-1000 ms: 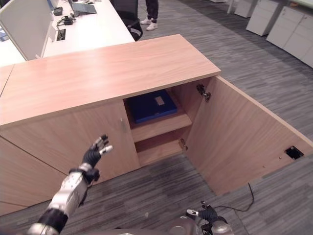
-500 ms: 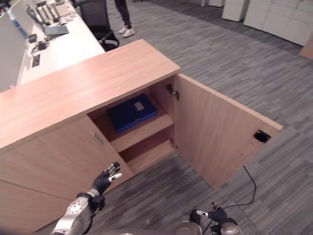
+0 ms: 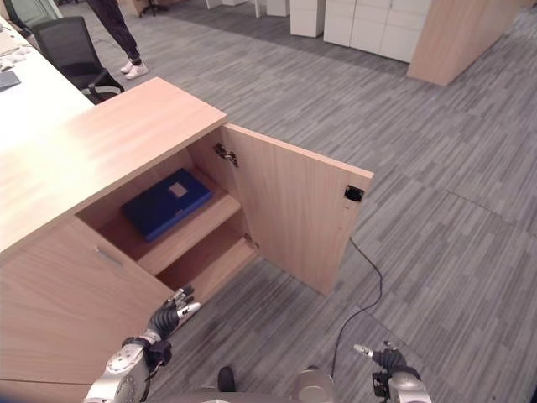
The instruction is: Put the empty folder in the office cabinet
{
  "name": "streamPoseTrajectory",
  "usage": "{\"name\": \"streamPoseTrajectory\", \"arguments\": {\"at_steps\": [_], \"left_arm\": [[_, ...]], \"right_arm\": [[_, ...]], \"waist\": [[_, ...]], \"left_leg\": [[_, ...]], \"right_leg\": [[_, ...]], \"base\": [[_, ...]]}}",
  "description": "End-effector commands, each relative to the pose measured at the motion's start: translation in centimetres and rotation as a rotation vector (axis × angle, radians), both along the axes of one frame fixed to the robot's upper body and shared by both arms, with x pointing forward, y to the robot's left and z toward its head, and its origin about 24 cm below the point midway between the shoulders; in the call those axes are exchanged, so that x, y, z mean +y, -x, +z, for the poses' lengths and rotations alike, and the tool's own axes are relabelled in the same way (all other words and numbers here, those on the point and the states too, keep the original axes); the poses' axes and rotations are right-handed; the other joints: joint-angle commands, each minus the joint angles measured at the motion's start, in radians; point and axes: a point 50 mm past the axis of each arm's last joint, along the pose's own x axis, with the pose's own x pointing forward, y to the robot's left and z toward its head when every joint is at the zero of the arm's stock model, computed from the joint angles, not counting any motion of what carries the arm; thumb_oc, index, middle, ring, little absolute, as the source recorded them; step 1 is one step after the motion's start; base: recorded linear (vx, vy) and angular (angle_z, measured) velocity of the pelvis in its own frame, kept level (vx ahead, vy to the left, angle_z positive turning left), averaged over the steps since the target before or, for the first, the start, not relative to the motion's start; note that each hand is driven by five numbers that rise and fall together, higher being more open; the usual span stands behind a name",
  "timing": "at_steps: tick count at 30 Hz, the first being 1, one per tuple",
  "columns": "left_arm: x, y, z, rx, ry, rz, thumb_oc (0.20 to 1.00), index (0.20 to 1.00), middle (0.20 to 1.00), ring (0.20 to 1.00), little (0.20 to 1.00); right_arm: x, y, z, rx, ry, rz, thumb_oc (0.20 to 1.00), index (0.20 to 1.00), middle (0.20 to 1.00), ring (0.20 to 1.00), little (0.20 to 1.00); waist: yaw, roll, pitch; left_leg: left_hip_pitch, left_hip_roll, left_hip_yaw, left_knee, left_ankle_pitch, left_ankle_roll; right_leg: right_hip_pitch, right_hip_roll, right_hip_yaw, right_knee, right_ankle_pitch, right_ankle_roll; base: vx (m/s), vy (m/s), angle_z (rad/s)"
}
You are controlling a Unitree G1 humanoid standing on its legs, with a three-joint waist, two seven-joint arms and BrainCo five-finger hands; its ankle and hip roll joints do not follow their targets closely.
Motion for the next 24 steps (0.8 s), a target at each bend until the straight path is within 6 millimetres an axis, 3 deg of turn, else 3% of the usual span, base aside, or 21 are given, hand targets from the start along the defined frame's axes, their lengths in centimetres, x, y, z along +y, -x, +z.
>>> {"name": "streamPoseTrajectory", "arguments": {"at_steps": [1, 6, 7, 12, 14, 20, 22, 24], "left_arm": [[0.7, -1.9, 1.8, -0.115, -0.056, -0.027, 1.0, 1.0, 1.0, 1.0, 1.0], [1.0, -1.4, 1.3, -0.083, -0.086, -0.049, 1.0, 1.0, 1.0, 1.0, 1.0], [1.2, -1.3, 1.3, -0.079, -0.098, -0.062, 1.0, 1.0, 1.0, 1.0, 1.0], [1.1, -1.3, 1.3, -0.076, -0.105, -0.104, 1.0, 1.0, 1.0, 1.0, 1.0], [1.0, -1.2, 1.3, -0.071, -0.105, -0.131, 1.0, 1.0, 1.0, 1.0, 1.0], [0.4, -1.0, 1.3, -0.066, -0.088, -0.169, 1.0, 1.0, 1.0, 1.0, 1.0], [0.3, -0.7, 1.3, -0.058, -0.08, -0.184, 1.0, 1.0, 1.0, 1.0, 1.0], [0.3, -0.8, 1.4, -0.061, -0.08, -0.184, 1.0, 1.0, 1.0, 1.0, 1.0]], "right_arm": [[0.8, -3.2, 1.2, -0.14, -0.021, 0.011, 1.0, 1.0, 1.0, 1.0, 1.0], [-0.2, -5.6, 3.4, -0.236, 0.024, 0.039, 1.0, 1.0, 1.0, 1.0, 1.0], [-0.9, -7.3, 4.9, -0.296, 0.059, 0.056, 1.0, 1.0, 1.0, 1.0, 1.0], [-2.6, -10.3, 7.9, -0.383, 0.12, 0.052, 1.0, 1.0, 1.0, 1.0, 1.0], [-3.2, -12.8, 10.4, -0.433, 0.161, 0.081, 1.0, 1.0, 1.0, 1.0, 1.0], [-3.1, -16.5, 13.9, -0.507, 0.204, 0.116, 1.0, 1.0, 1.0, 1.0, 1.0], [-2.7, -18.5, 16.0, -0.546, 0.22, 0.141, 1.0, 1.0, 1.0, 1.0, 1.0], [-2.6, -19.1, 16.9, -0.56, 0.233, 0.152, 1.0, 1.0, 1.0, 1.0, 1.0]], "waist": [[0.01, -0.037, 0.0], [0.013, -0.045, -0.01], [0.018, -0.048, -0.016], [0.037, -0.054, -0.022], [0.056, -0.06, -0.029], [0.086, -0.067, -0.035], [0.106, -0.07, -0.04], [0.109, -0.07, -0.039]], "left_leg": [[0.005, -0.021, 0.018, 0.045, -0.05, -0.078], [0.019, -0.025, 0.014, 0.034, -0.054, -0.074], [0.021, -0.027, 0.011, 0.031, -0.057, -0.074], [0.029, -0.028, 0.002, 0.022, -0.059, -0.074], [0.033, -0.027, -0.003, 0.012, -0.057, -0.075], [0.039, -0.027, -0.014, 0.002, -0.053, -0.077], [0.039, -0.027, -0.028, -0.002, -0.048, -0.078], [0.038, -0.027, -0.033, -0.004, -0.045, -0.079]], "right_leg": [[0.141, -0.028, -0.024, -0.247, 0.073, 0.091], [0.154, -0.035, -0.033, -0.24, 0.07, 0.095], [0.157, -0.039, -0.039, -0.239, 0.07, 0.098], [0.167, -0.043, -0.051, -0.243, 0.074, 0.103], [0.171, -0.044, -0.06, -0.247, 0.075, 0.105], [0.183, -0.043, -0.072, -0.251, 0.075, 0.106], [0.192, -0.043, -0.085, -0.252, 0.076, 0.104], [0.194, -0.043, -0.091, -0.252, 0.075, 0.104]], "base": [[0.03, 0.021, -0.06], [0.03, 0.013, 0.08], [0.02, 0.016, 0.03], [0.0, 0.0, 0.0], [0.0, 0.005, 0.08], [0.0, 0.002, 0.07], [0.0, -0.004, 0.2], [0.0, -0.002, 0.14]]}}
